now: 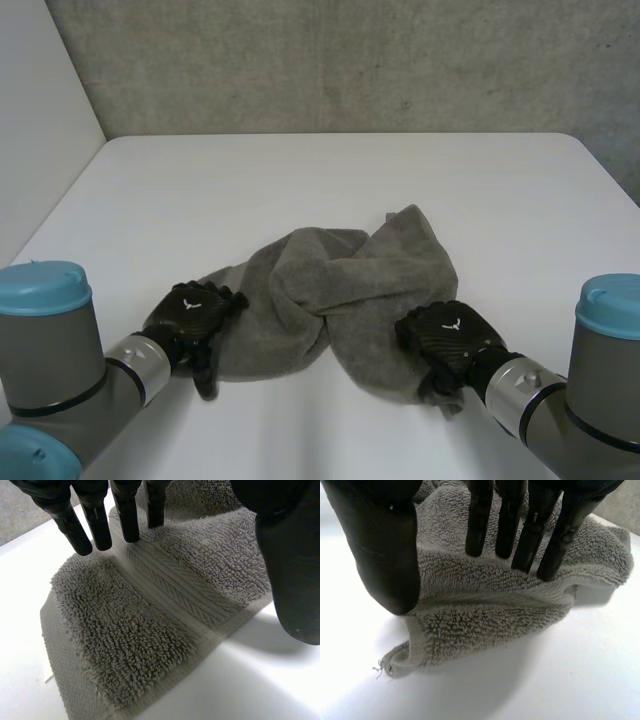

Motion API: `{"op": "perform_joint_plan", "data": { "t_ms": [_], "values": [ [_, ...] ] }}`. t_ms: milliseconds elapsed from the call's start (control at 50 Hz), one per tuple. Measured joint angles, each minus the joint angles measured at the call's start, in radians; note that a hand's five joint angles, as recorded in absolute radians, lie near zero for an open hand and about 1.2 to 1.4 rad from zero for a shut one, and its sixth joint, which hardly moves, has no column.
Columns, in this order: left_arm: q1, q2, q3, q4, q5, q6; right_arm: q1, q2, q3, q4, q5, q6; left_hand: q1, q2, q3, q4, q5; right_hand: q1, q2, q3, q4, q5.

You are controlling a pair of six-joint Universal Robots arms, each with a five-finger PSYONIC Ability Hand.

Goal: Fold the towel.

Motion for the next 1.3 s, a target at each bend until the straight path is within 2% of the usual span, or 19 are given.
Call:
{"op": "perform_joint_plan", "data": {
  "t_ms": [80, 120, 220, 400, 520, 680, 900, 1100, 1140, 1220, 1300],
  "values": [
    [-0.003, -0.014, 0.017, 0.0, -0.001, -0.001, 0.011, 0.021, -0.012, -0.013, 0.0, 0.004, 0.081, 0.065, 0.069, 0.074, 0.068, 0.23, 0.23, 0.222, 0.216, 0.222],
    [-0.004, -0.021, 0.028, 0.001, -0.001, -0.002, 0.015, 0.034, -0.02, -0.016, 0.001, 0.005, 0.16, 0.145, 0.15, 0.151, 0.143, 0.436, 0.429, 0.404, 0.408, 0.415],
    [-0.005, -0.029, 0.05, 0.001, -0.001, -0.006, 0.017, 0.052, -0.033, -0.019, 0.003, 0.004, 0.328, 0.312, 0.316, 0.324, 0.311, 0.617, 0.594, 0.584, 0.598, 0.607],
    [-0.016, -0.036, 0.081, 0.002, -0.001, -0.023, 0.01, 0.055, -0.036, -0.021, 0.009, 0.004, 0.389, 0.376, 0.378, 0.382, 0.371, 0.652, 0.626, 0.635, 0.636, 0.639],
    [-0.034, -0.058, 0.099, 0.002, 0.001, -0.03, 0.004, 0.05, -0.036, -0.041, 0.035, 0.004, 0.516, 0.506, 0.509, 0.513, 0.499, 0.666, 0.637, 0.653, 0.65, 0.653],
    [-0.057, -0.075, 0.105, -0.001, 0.001, -0.029, 0.003, 0.04, -0.038, -0.053, 0.068, 0.002, 0.518, 0.509, 0.512, 0.514, 0.503, 0.669, 0.637, 0.653, 0.65, 0.653],
    [-0.073, -0.041, 0.076, -0.01, 0.001, -0.028, 0.003, 0.039, -0.036, -0.052, 0.07, 0.001, 0.433, 0.422, 0.424, 0.43, 0.421, 0.669, 0.637, 0.653, 0.65, 0.653],
    [-0.088, -0.045, 0.068, -0.007, 0.002, -0.024, 0.004, 0.039, -0.034, -0.052, 0.069, -0.001, 0.45, 0.438, 0.443, 0.448, 0.438, 0.669, 0.637, 0.653, 0.65, 0.653],
    [-0.091, -0.051, 0.071, -0.005, 0.004, -0.022, 0.004, 0.039, -0.034, -0.052, 0.069, -0.001, 0.526, 0.513, 0.519, 0.525, 0.514, 0.669, 0.637, 0.653, 0.65, 0.653],
    [-0.093, -0.064, 0.08, -0.001, 0.009, -0.016, 0.003, 0.039, -0.034, -0.052, 0.069, -0.001, 0.961, 0.959, 0.971, 0.98, 0.956, 0.669, 0.637, 0.653, 0.65, 0.653],
    [-0.093, -0.068, 0.096, 0.001, 0.009, -0.012, 0.002, 0.033, -0.038, -0.051, 0.071, -0.002, 1.031, 1.037, 1.058, 1.05, 1.04, 0.669, 0.637, 0.653, 0.65, 0.653]
  ]
}}
